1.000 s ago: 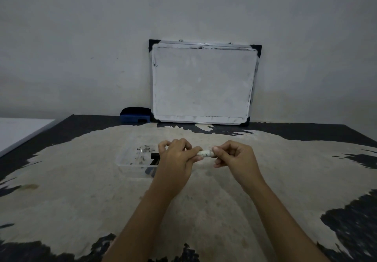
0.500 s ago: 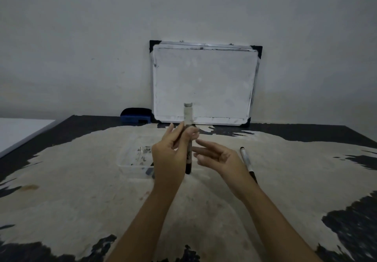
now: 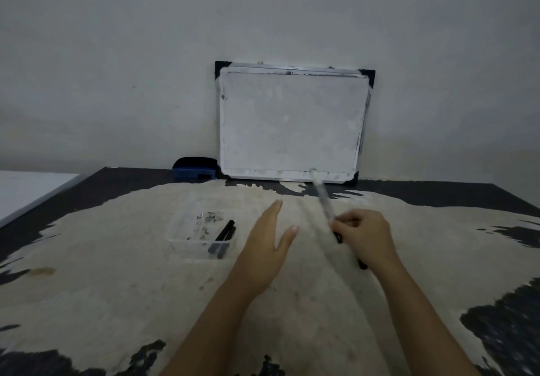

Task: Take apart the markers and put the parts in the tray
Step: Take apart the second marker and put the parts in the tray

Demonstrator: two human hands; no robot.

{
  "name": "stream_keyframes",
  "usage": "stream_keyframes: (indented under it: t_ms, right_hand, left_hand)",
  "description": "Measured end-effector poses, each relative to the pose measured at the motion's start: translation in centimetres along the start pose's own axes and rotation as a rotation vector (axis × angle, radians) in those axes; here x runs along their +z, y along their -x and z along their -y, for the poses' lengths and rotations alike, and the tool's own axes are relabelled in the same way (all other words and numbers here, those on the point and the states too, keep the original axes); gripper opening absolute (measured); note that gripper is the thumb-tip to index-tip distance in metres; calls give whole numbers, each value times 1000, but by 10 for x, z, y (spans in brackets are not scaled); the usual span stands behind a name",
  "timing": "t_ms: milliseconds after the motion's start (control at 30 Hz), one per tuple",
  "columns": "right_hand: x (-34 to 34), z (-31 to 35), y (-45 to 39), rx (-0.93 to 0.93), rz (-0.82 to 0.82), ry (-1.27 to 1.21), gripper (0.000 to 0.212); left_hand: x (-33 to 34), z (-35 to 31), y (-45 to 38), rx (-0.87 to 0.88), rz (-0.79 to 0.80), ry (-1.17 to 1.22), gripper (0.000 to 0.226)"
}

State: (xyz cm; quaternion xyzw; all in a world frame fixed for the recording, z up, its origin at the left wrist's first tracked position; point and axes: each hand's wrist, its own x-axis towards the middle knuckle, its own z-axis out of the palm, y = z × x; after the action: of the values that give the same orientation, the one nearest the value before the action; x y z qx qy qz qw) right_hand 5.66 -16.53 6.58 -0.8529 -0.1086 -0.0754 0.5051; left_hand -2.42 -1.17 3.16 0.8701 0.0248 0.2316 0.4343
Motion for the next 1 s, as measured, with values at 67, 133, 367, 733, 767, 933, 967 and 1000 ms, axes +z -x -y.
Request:
stream_keyframes:
  t_ms: [67,133,367,733,767,933,967,1000]
  right_hand:
    - [-9,-15,-6,88,-184,249,15]
    - [-14,-25,-8,185,-238,363,22]
    - [-14,-29,-11,311,-172,540,21]
    - [-1,-35,-8,195,-99,573,35]
    - [-2,-34,-7,196,-96,573,31]
    - [-2,-34,-6,190,-92,589,27]
    - [-2,-33,-5,193,-91,605,31]
    - [-1,-34,-6,188,-95,634,36]
  left_hand:
    - [5,8,2,-33,90,-74,64]
    - [7,15,2,-75,149,-137,65]
    - [8,29,0,-79,210,-301,61]
    - [7,34,-3,-73,218,-364,58]
    - [6,34,-3,-72,222,-366,58]
    - [6,33,-3,-69,223,-360,58]
    - [6,33,-3,-71,223,-357,58]
    - [6,33,-3,-69,220,-355,58]
